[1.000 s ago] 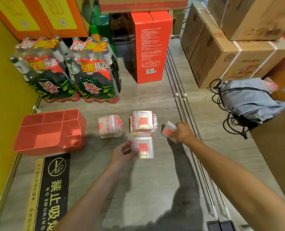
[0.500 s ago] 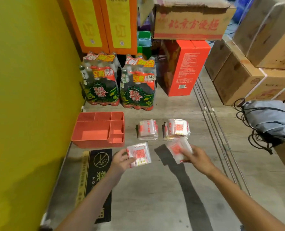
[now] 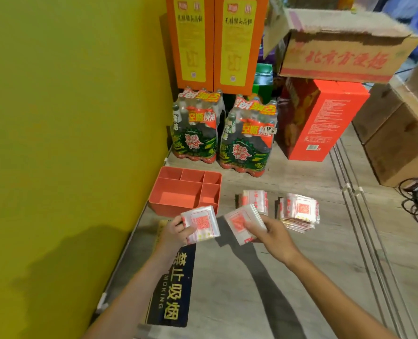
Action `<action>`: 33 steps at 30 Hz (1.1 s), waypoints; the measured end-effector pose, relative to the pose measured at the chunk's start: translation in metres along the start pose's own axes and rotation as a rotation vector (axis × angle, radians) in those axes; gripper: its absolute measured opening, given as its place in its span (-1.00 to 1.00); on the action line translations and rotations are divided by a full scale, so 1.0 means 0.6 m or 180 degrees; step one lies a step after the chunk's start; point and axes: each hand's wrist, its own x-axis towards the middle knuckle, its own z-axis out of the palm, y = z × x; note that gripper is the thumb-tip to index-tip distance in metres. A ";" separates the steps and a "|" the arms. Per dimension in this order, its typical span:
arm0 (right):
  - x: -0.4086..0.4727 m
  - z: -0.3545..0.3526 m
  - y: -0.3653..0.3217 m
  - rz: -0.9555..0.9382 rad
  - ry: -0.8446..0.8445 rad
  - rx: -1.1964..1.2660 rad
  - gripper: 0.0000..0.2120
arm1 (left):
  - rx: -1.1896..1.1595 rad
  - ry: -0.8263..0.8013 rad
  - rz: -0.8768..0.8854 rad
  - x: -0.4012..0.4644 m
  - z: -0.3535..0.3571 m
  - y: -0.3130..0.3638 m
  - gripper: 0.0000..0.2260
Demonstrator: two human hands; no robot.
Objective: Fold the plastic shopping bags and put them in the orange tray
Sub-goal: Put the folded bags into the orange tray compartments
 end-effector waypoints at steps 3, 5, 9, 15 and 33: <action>0.019 0.001 -0.001 -0.0079 -0.0013 0.0002 -0.80 | 0.0069 0.0234 0.0009 -0.008 0.007 0.015 -0.78; 0.031 -0.004 -0.001 -0.0162 -0.0039 0.0026 -0.82 | 0.0064 0.0310 0.0008 -0.012 0.008 0.024 -0.78; 0.055 -0.019 0.000 -0.0305 -0.0120 0.0009 -0.85 | 0.0210 0.0371 0.0153 -0.033 0.017 0.049 -0.72; 0.118 -0.021 -0.021 -0.0481 -0.0297 -0.0176 -0.94 | 0.0340 0.0980 0.0094 -0.043 0.009 0.064 -0.77; 0.244 0.108 -0.055 -0.0233 0.0256 -0.0305 -0.77 | 0.0185 0.0852 0.0268 0.131 -0.115 0.088 -0.79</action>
